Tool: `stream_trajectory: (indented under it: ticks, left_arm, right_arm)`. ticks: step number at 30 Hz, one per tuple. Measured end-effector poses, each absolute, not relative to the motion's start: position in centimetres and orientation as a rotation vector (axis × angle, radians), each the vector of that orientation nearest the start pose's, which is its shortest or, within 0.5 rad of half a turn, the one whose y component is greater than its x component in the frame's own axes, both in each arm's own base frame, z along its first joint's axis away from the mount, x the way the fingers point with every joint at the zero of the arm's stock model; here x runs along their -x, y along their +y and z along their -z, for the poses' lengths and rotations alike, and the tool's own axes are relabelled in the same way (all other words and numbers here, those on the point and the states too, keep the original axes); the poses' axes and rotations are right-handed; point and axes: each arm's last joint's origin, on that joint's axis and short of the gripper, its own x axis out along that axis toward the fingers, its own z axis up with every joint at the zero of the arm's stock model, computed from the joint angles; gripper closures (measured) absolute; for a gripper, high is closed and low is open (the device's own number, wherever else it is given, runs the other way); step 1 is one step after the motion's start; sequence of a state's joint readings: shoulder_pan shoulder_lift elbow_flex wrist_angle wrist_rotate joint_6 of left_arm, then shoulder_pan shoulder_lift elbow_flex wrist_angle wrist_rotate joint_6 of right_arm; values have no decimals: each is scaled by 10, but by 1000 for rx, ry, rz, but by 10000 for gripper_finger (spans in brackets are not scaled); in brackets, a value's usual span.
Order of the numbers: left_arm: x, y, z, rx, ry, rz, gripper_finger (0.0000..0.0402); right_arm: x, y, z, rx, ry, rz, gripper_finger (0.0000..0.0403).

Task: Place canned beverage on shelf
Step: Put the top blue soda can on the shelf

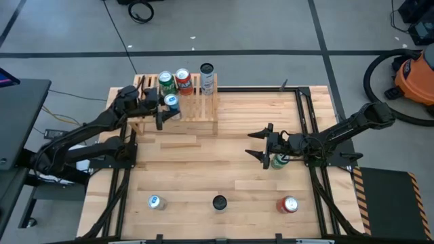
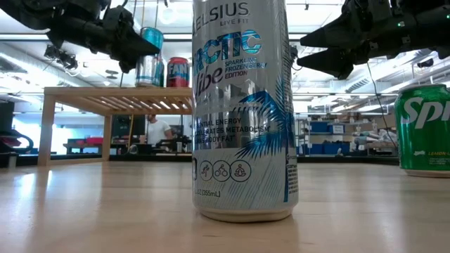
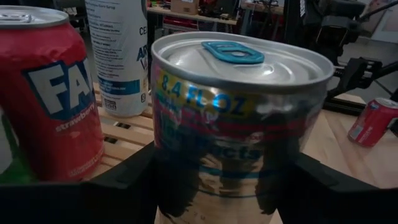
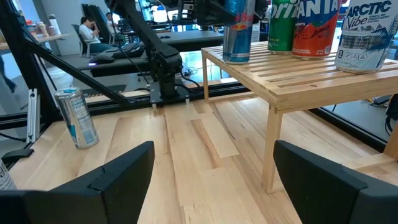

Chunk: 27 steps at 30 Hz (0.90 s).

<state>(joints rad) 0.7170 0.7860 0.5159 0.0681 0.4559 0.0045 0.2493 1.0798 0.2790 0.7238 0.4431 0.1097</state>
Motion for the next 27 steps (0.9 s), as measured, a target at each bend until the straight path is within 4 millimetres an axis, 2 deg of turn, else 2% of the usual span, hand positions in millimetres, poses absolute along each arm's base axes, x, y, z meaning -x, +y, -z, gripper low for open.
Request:
stream_trajectory:
  ticks: [17,27]
  left_arm:
    - [-115,91,-270,93,204,-479,155]
    - [-101,85,-278,57,153,-643,155]
  right_arm:
    - [-200,38,-195,-83,62,197,64]
    - [-200,38,-195,-83,62,197,64]
